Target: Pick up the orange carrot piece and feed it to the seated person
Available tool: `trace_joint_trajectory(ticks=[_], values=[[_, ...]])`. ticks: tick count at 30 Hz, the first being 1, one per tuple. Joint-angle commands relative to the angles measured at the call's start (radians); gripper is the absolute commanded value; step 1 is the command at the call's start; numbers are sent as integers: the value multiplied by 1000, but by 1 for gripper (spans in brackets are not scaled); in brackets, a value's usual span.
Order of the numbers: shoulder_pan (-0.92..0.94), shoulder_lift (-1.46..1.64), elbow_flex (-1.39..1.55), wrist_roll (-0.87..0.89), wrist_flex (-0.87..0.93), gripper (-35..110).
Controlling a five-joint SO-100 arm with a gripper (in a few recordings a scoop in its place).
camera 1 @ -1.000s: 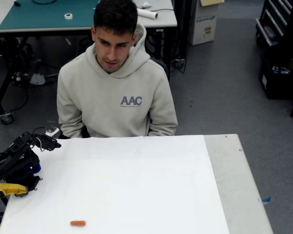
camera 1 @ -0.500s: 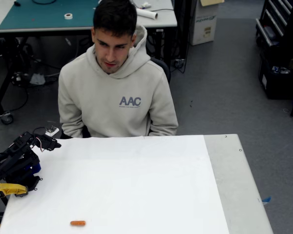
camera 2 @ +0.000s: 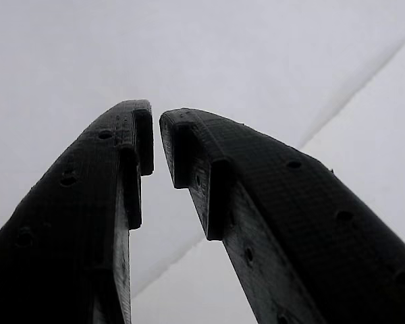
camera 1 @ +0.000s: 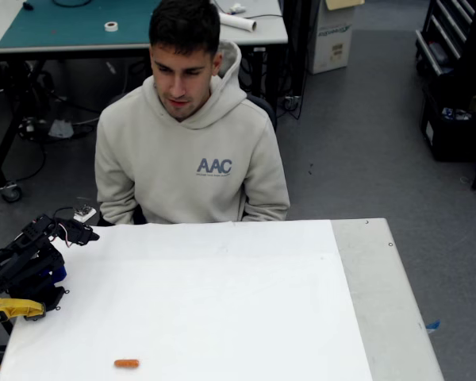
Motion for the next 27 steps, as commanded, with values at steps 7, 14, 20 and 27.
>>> trace_joint_trajectory(ticks=[7, 14, 20, 27], values=[[-21, 9, -14, -6, 15, -3], [-21, 9, -14, -6, 15, -3], [-8, 11, -14, -2, 15, -3], [-6, 6, -26, 8, 15, -3]])
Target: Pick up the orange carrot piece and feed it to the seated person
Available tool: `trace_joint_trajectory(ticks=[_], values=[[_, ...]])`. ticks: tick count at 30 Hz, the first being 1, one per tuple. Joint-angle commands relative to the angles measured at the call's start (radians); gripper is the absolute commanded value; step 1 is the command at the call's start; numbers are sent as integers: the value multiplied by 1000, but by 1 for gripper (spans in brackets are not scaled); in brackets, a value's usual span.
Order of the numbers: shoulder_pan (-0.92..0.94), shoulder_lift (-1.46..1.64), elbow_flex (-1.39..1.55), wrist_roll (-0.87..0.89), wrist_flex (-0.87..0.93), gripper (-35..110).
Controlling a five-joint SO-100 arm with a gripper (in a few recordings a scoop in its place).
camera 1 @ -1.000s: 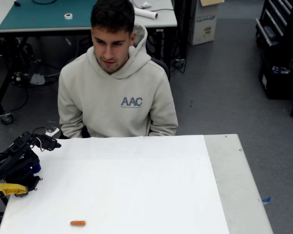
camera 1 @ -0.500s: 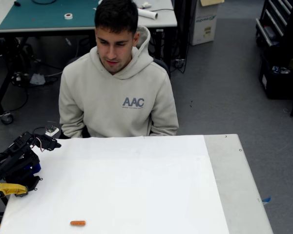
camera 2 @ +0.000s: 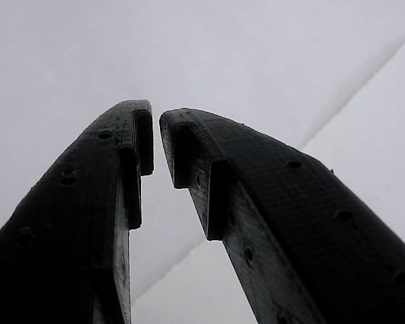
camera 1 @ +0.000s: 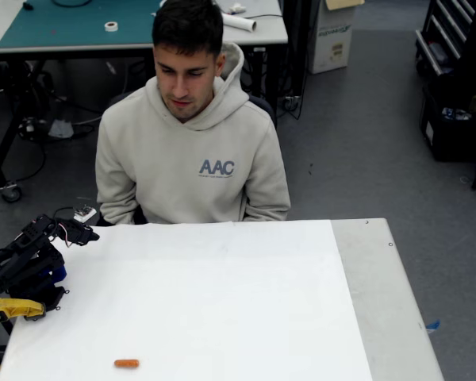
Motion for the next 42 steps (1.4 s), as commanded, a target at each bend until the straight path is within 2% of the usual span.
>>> trace_joint_trajectory(ticks=[1, 9, 22, 30, 42], values=[[-5, -2, -29, -11, 15, -3], [58, -235, -141, -25, 8, -3], [370, -930, -560, -48, -278, -3], [532, -1209, -718, -368, -359, -3], [801, -1321, -848, -917, -393, -3]])
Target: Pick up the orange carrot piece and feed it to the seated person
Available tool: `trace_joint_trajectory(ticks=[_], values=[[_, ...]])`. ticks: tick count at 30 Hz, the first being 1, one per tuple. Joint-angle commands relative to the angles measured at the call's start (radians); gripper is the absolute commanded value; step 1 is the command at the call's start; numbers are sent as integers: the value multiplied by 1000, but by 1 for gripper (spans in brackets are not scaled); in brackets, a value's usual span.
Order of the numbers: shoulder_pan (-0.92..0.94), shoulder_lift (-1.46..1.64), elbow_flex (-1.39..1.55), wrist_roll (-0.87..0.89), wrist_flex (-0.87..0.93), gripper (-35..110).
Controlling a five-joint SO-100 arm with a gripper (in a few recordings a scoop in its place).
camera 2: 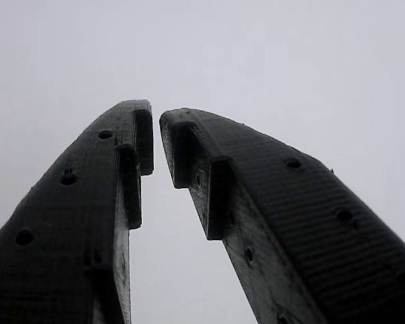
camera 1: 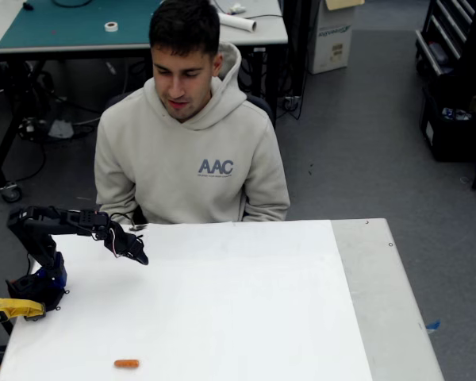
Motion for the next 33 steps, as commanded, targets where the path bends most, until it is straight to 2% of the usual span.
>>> trace_joint_trajectory(ticks=[1, 11, 16, 19, 28, 33], values=[[103, 0, -91, -146, -2, -3], [350, -164, -278, -382, 5, -3], [423, -224, -371, -382, 5, -3], [459, -230, -376, -288, 6, -3], [535, -249, -419, 207, 5, -3], [644, -262, -492, 367, 5, -3]])
